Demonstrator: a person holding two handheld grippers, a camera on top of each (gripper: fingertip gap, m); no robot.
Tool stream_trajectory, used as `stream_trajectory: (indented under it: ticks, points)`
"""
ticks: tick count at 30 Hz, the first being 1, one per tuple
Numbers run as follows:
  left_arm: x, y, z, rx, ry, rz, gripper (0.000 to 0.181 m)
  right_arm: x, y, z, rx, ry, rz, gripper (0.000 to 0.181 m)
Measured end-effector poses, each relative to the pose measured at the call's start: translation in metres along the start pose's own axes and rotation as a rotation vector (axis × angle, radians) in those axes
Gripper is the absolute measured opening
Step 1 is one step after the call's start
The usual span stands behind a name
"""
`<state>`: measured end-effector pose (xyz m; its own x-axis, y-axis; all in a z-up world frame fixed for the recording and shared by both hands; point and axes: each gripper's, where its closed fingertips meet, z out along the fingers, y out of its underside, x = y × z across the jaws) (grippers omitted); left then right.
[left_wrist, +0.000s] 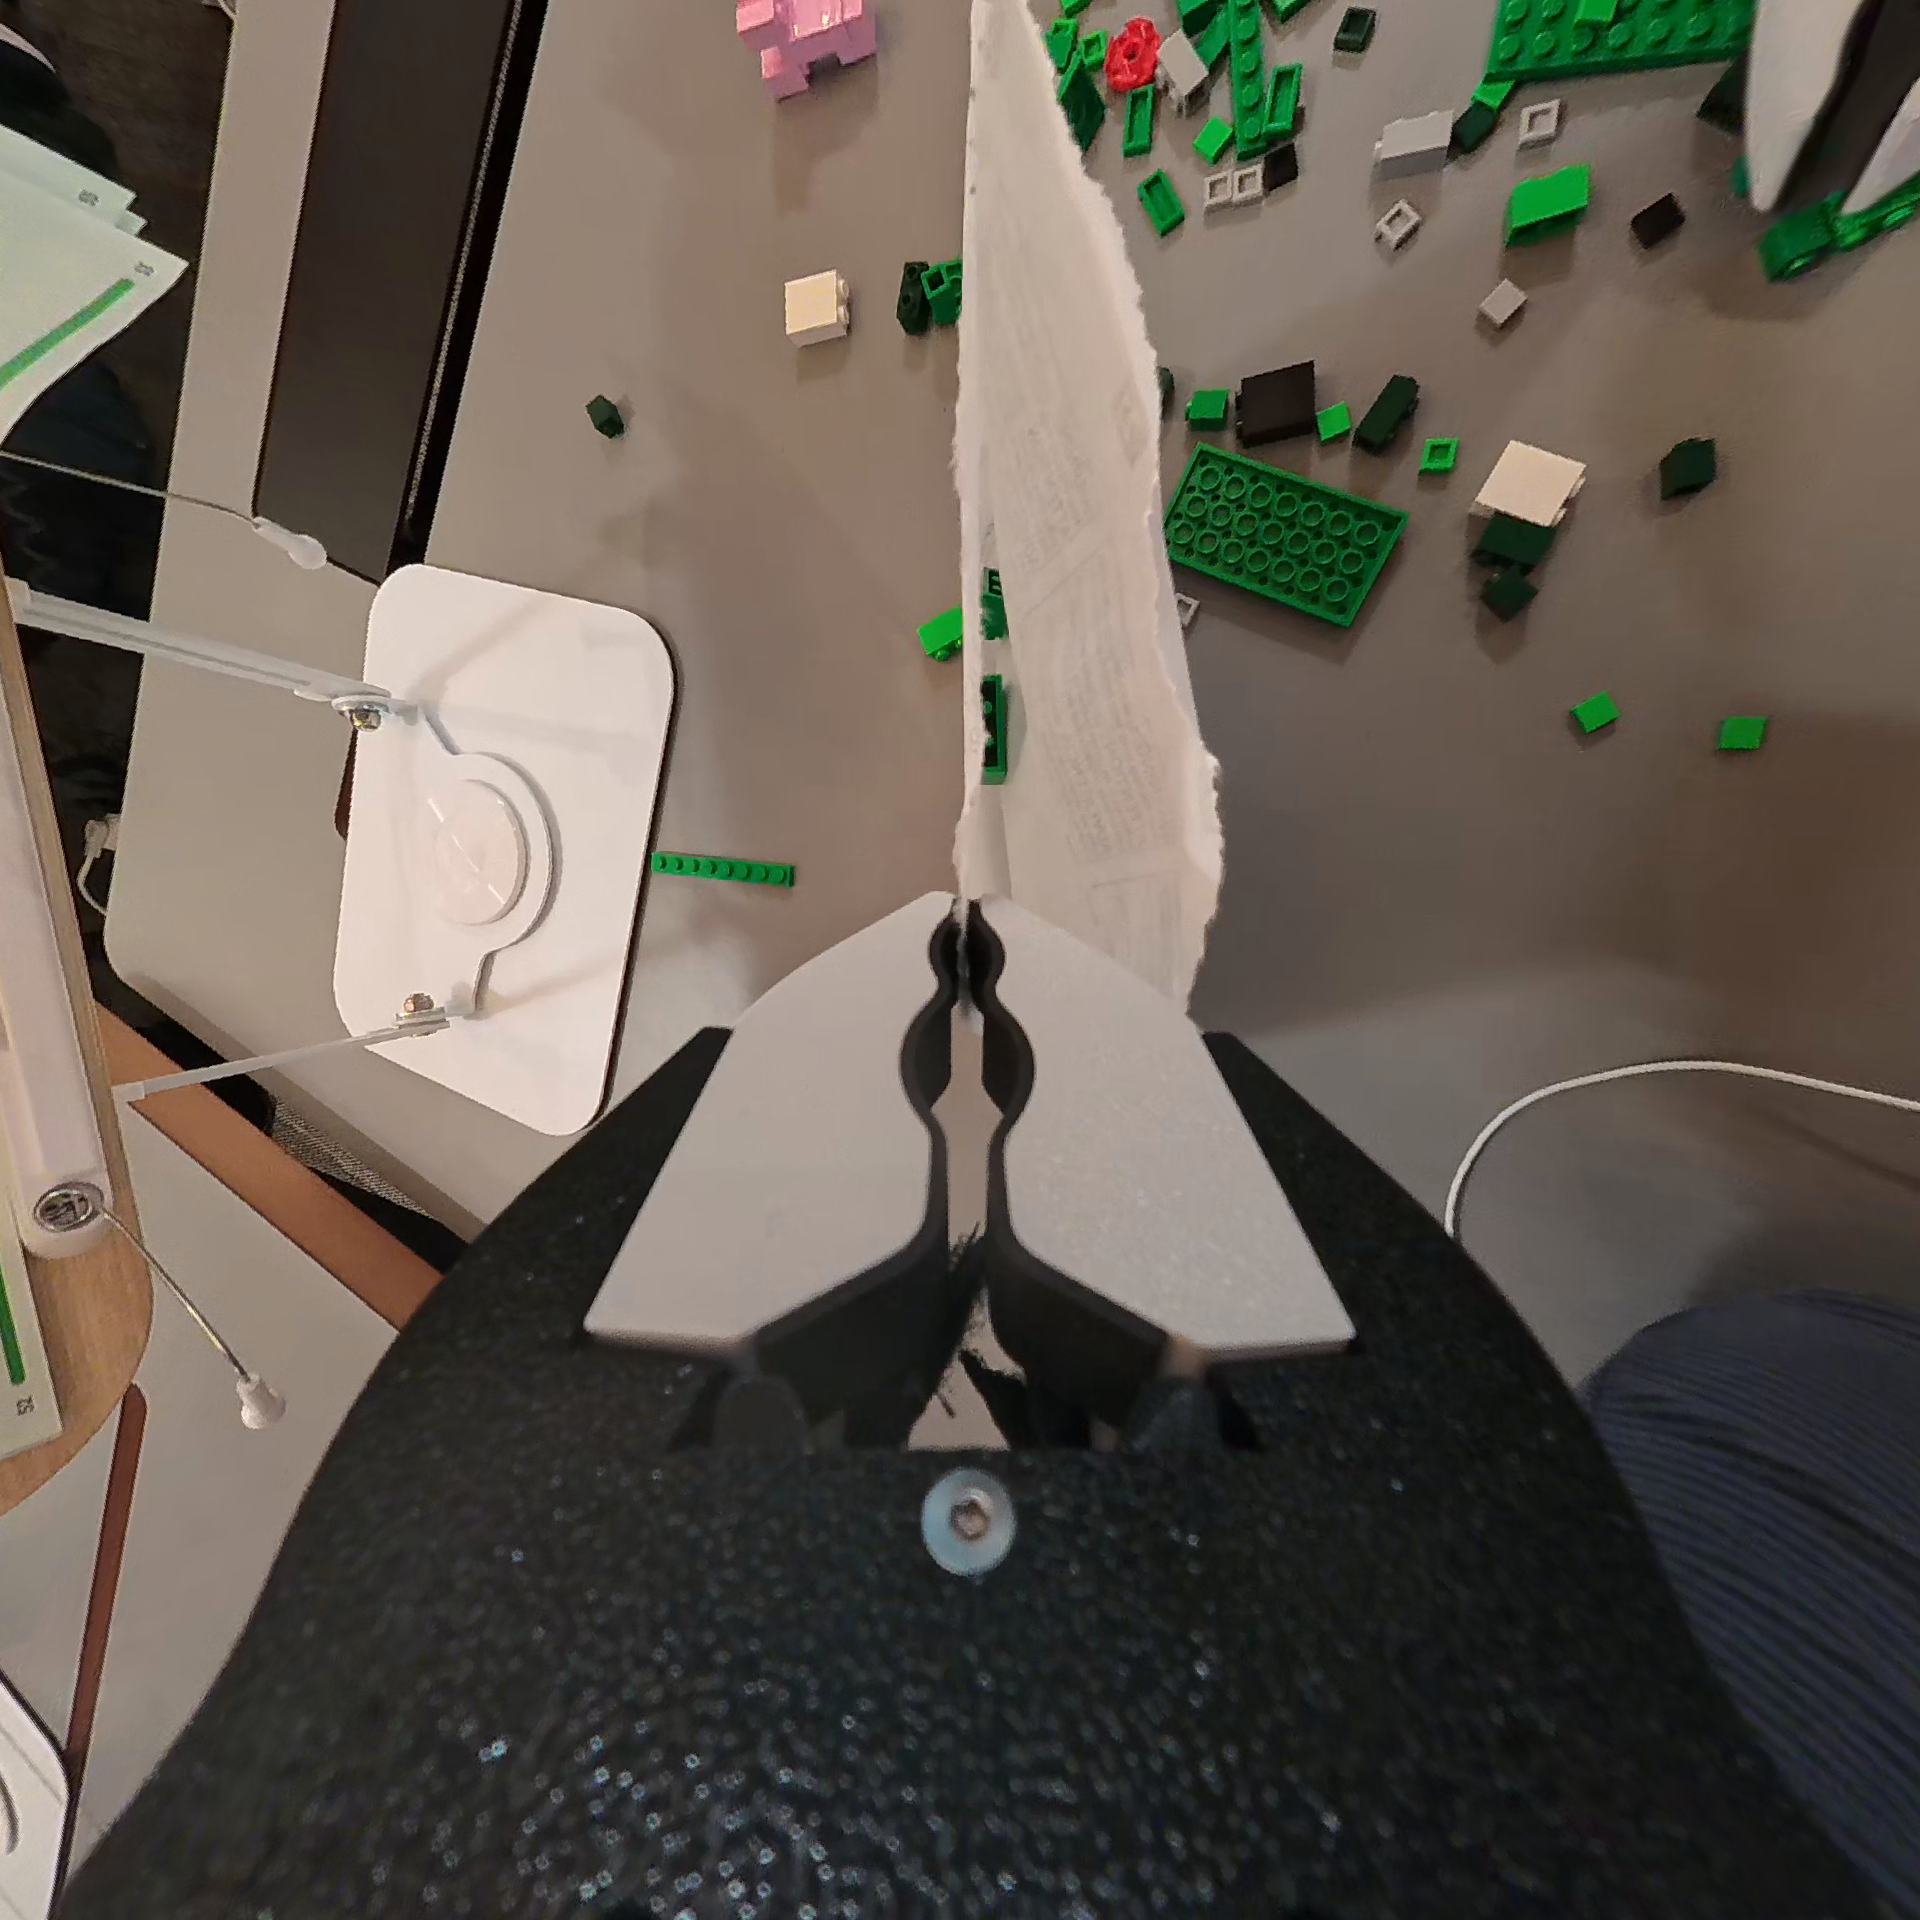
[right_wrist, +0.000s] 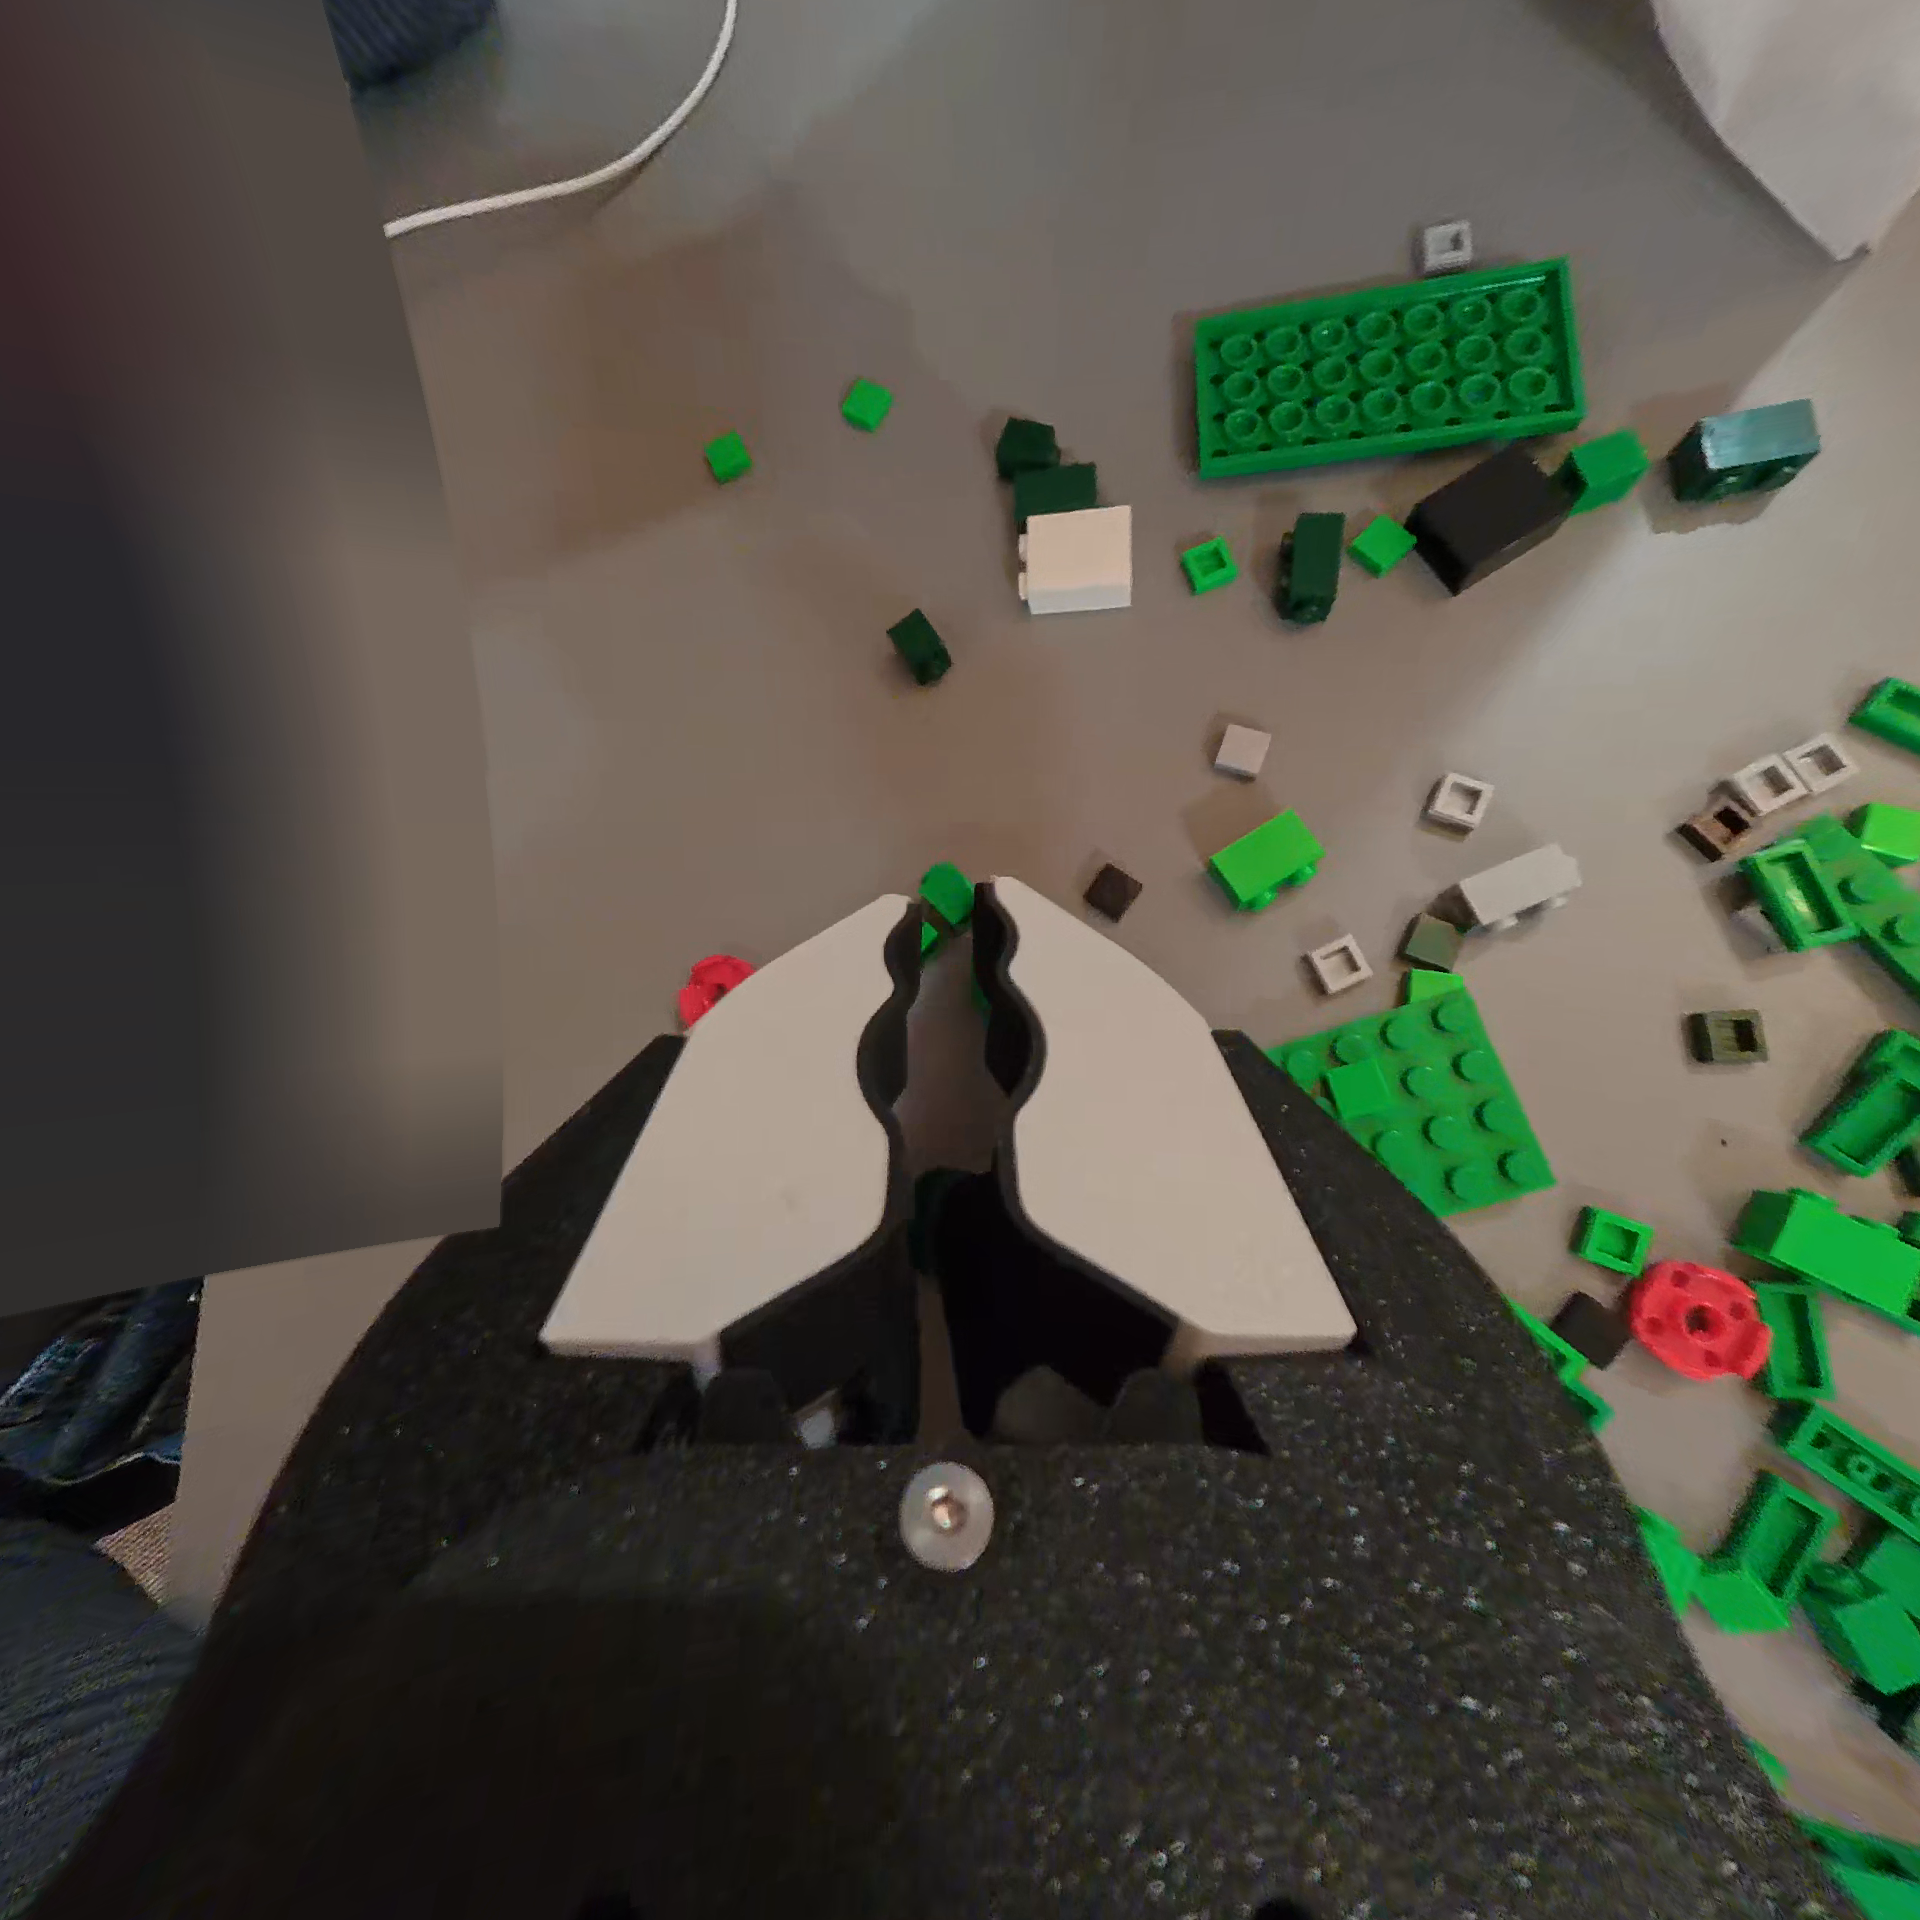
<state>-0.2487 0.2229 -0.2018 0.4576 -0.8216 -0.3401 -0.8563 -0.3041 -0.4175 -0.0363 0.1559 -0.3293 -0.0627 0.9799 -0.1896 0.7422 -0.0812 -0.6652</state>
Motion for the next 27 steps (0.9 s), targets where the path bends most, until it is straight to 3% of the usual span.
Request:
stream_trajectory:
  ticks: [13,22,24,27]
  points:
    - [0.002,-0.001,0.001,-0.001,0.008,0.004,0.000,-0.002,-0.004,0.006,-0.012,-0.017,0.040,0.019]
    - [0.004,-0.004,0.001,0.007,0.019,0.014,0.000,0.001,-0.008,-0.003,-0.016,0.047,-0.011,0.010]
    - [0.006,-0.006,0.001,0.015,0.026,0.021,0.000,0.003,-0.030,-0.010,0.077,0.087,-0.063,0.009]
    - [0.009,-0.010,0.003,0.023,0.041,0.040,0.000,0.008,-0.100,-0.031,0.304,0.257,-0.189,0.009]
